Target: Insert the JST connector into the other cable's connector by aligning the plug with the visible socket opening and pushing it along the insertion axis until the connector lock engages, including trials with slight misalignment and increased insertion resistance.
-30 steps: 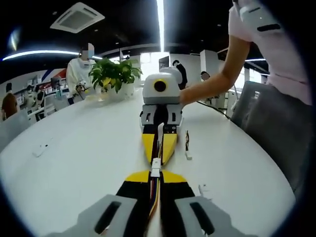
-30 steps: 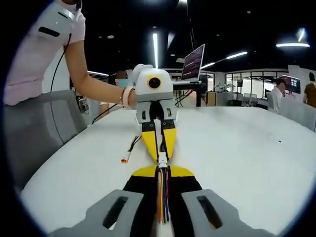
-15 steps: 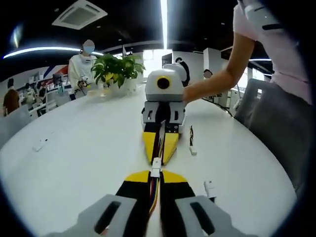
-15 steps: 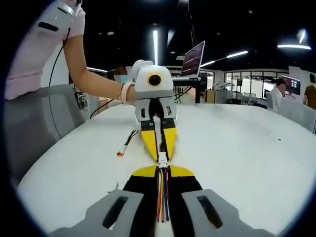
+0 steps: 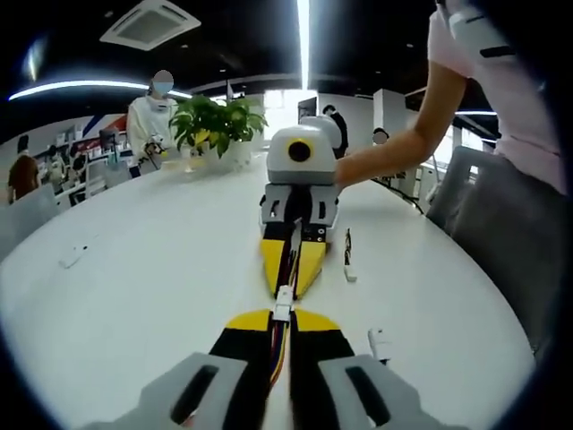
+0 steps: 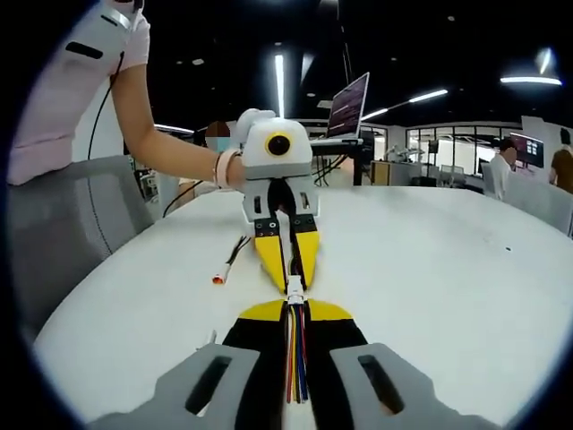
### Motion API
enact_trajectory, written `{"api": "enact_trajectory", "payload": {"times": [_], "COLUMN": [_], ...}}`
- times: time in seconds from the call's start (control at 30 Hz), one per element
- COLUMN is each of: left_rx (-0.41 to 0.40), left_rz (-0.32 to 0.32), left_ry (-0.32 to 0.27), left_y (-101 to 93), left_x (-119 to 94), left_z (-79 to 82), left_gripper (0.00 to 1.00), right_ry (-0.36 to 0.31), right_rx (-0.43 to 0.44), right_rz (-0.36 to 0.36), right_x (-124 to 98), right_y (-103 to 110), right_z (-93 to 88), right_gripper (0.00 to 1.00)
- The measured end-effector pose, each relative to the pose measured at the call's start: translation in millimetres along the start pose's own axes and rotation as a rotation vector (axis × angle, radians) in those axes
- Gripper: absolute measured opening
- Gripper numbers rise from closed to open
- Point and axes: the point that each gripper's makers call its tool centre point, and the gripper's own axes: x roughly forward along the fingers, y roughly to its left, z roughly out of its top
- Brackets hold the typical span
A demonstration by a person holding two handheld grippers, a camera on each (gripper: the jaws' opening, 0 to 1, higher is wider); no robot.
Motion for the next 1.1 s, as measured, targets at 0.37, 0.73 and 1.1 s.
{"api": "enact_trajectory", "payload": {"times": [0.37, 0.73, 1.1], "left_rx": [-0.022, -0.026, -0.03], "left_rz": [0.009, 0.025, 0.037], "left_ry": [-0.002, 0.015, 0.016], "left_y": [3.6, 5.8, 1.0], "left_x": [-0.4, -0.5, -0.4], "left_z": [-0.4, -0.3, 1.6], "left_gripper": [0.02, 0.06, 0.1], "right_ry": [-0.001, -0.004, -0.01], "right_rx": [-0.01, -0.006, 0.016], "right_rz": [0.002, 0.001, -0.005], "right_x": [-1.6, -2.7, -2.8], "right_y": [-2.6, -0.2, -2.2], "right_z": [-3.4, -1.7, -1.9], "right_gripper": [0.04, 0.1, 0.16]}}
